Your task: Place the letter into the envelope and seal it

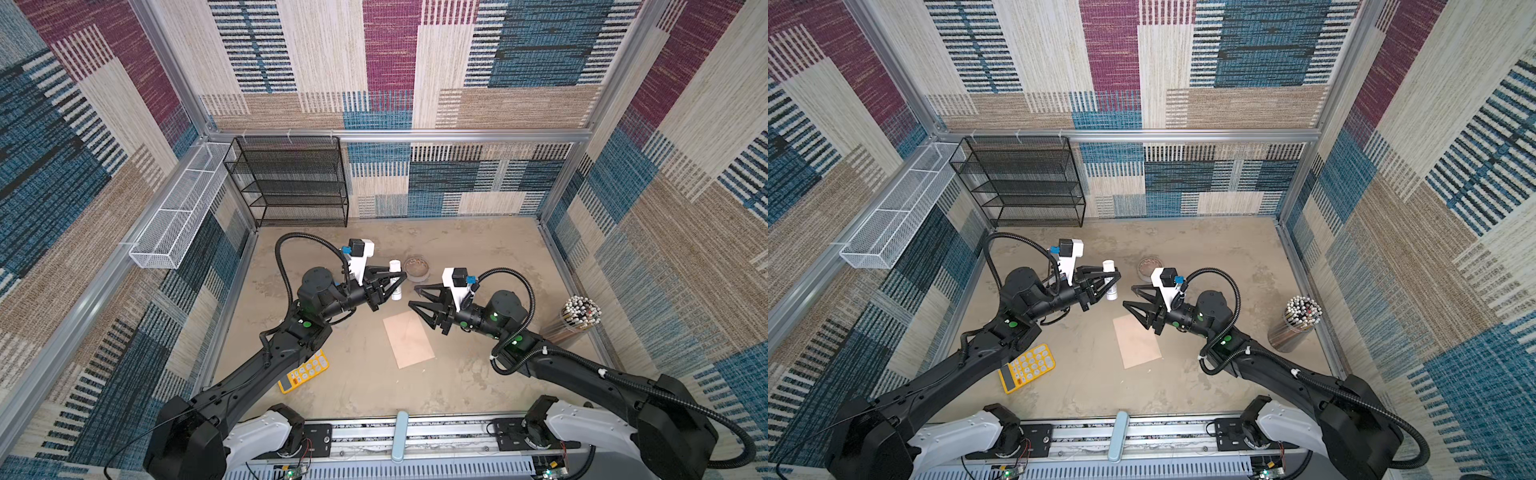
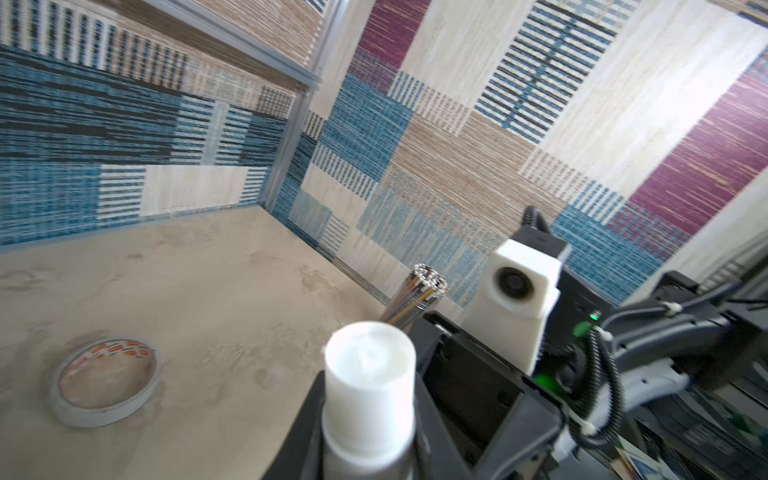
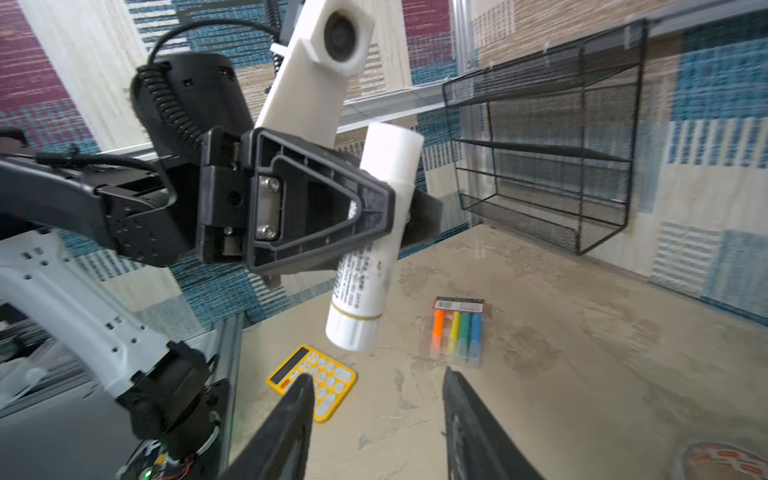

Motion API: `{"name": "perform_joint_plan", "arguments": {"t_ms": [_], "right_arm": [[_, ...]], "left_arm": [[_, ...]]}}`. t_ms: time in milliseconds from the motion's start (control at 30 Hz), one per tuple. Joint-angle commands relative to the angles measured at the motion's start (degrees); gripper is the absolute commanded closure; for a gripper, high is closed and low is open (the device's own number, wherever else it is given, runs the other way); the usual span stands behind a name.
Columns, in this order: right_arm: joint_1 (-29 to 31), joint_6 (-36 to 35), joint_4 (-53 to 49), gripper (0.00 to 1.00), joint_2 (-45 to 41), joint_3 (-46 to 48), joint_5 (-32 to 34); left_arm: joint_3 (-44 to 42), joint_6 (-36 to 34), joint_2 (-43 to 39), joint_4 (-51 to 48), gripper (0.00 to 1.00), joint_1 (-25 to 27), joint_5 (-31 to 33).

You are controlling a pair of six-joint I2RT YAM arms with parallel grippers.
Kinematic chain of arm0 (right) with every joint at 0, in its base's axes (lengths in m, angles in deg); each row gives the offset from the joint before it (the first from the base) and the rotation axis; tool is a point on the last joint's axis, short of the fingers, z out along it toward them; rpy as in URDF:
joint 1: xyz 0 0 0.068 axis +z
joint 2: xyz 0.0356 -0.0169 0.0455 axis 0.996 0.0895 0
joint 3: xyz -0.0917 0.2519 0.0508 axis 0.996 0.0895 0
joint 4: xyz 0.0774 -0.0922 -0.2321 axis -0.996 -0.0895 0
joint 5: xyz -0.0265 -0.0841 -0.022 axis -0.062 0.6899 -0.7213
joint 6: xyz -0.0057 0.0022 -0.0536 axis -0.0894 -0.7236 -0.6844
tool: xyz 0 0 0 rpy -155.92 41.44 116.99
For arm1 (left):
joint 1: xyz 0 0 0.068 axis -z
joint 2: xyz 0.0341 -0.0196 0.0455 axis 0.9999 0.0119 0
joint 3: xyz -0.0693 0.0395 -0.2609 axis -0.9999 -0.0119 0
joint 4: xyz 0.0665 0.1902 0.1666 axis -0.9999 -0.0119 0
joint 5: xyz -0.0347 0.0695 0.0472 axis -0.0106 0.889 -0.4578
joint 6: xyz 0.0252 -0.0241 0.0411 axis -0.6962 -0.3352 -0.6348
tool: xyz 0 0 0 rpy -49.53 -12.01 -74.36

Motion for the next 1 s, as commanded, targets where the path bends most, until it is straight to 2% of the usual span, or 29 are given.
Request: {"name": "perform_joint_plan", "arguments": {"t_ms": [0, 167, 300, 733, 967], "right_arm": [[-0.5, 3.9, 5.6, 0.47, 2.0, -0.8, -11.1], [-1.1, 7.2, 11.5, 0.49, 5.4, -1.4, -13.6], [-1.0, 8.5, 13.6, 0.54, 7.3, -2.6, -15.2], [-1.0, 10.4, 14.4, 0.71, 9.3, -4.0, -16.3], [-1.1, 11.2, 14.2, 0.77, 9.1, -4.1, -15.7]], "left_arm": [[-0.2, 4.9, 1.3, 10.2, 1.00, 0.0, -7.5], [-0.6, 6.4, 2.9, 13.2, 1.00, 0.2, -8.4], [-1.0, 6.8, 3.5, 14.2, 1.00, 0.4, -8.3], [-1.1, 4.3, 2.9, 11.8, 1.00, 0.8, -6.9], [-1.0, 0.8, 2.2, 7.7, 1.00, 1.9, -5.0]]}}
